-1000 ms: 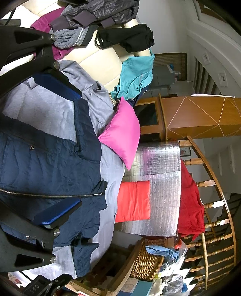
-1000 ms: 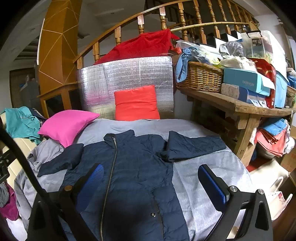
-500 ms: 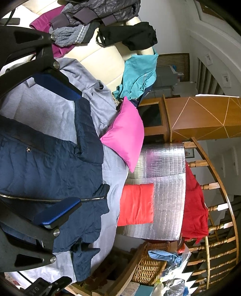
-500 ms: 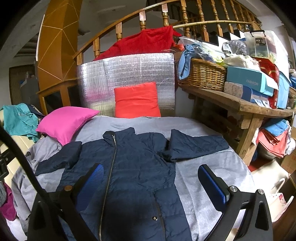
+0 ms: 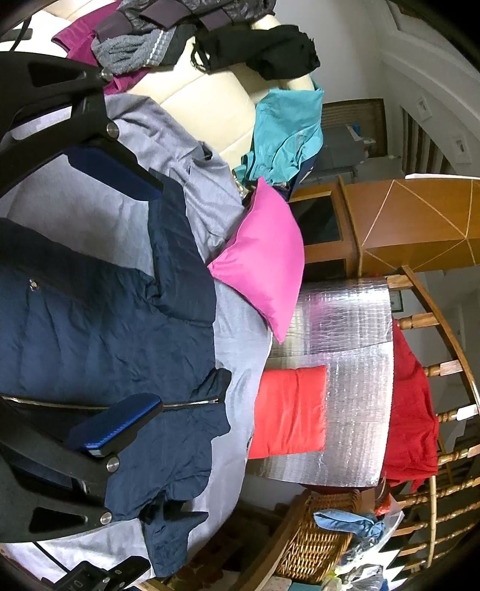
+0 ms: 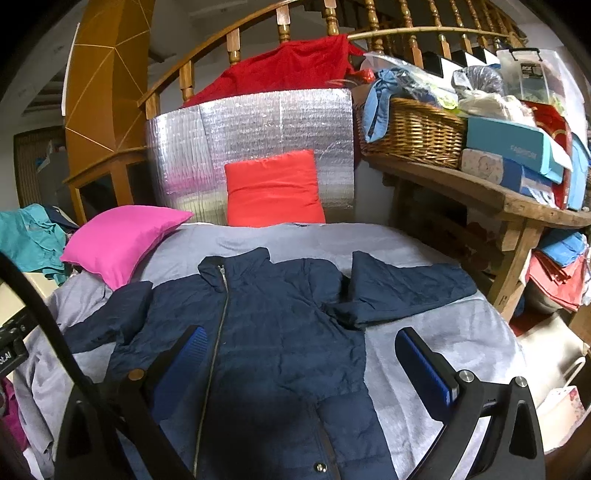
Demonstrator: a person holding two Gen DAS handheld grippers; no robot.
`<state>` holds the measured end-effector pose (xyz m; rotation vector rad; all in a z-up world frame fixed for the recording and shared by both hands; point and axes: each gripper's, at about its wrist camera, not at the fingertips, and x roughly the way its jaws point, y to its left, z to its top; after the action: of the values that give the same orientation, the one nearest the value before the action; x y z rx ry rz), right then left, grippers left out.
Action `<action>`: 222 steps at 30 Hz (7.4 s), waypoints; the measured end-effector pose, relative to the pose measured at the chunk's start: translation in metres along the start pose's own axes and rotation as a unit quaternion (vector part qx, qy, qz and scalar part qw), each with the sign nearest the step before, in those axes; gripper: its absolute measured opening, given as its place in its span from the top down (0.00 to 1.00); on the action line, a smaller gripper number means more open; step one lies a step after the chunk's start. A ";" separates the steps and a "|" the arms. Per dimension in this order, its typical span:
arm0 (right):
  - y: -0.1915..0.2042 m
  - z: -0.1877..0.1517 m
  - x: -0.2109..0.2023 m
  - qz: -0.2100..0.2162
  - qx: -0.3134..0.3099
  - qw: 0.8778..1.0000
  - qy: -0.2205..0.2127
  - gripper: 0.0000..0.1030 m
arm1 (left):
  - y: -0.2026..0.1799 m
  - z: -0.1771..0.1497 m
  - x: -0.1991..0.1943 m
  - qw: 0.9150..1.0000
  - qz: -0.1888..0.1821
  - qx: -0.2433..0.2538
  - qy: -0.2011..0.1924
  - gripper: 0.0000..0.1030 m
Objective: Fold large clothes
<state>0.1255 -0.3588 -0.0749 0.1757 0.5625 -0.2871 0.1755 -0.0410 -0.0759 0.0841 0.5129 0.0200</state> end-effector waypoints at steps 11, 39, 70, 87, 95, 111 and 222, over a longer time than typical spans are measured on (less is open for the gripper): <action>-0.119 0.015 0.127 0.118 0.186 0.973 0.071 0.00 | -0.036 -0.044 0.159 0.982 -0.058 -0.036 0.174 0.00; -0.307 -0.008 0.293 0.039 0.447 0.889 0.089 0.86 | -0.078 -0.100 0.238 0.968 -0.022 0.038 0.248 0.00; -0.238 -0.099 0.191 0.175 0.580 0.779 0.164 0.32 | -0.050 -0.037 0.189 0.992 -0.048 0.013 0.119 0.00; -0.226 -0.052 0.216 0.055 0.483 0.868 0.101 0.73 | -0.066 -0.035 0.185 0.994 -0.039 0.042 0.089 0.00; -0.076 0.033 0.159 0.070 0.127 0.987 -0.068 0.73 | -0.006 -0.026 0.190 0.996 -0.008 -0.024 0.088 0.00; 0.012 0.018 0.158 0.305 0.031 0.950 0.063 0.20 | 0.053 -0.015 0.203 0.988 -0.032 -0.130 0.083 0.00; -0.061 -0.017 0.227 0.182 0.142 0.958 0.170 0.63 | 0.208 -0.012 0.251 0.917 -0.089 -0.388 0.035 0.93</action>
<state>0.2811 -0.4617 -0.2178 0.6083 0.8144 0.0258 0.3890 0.1774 -0.1916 -0.7459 0.5518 0.0480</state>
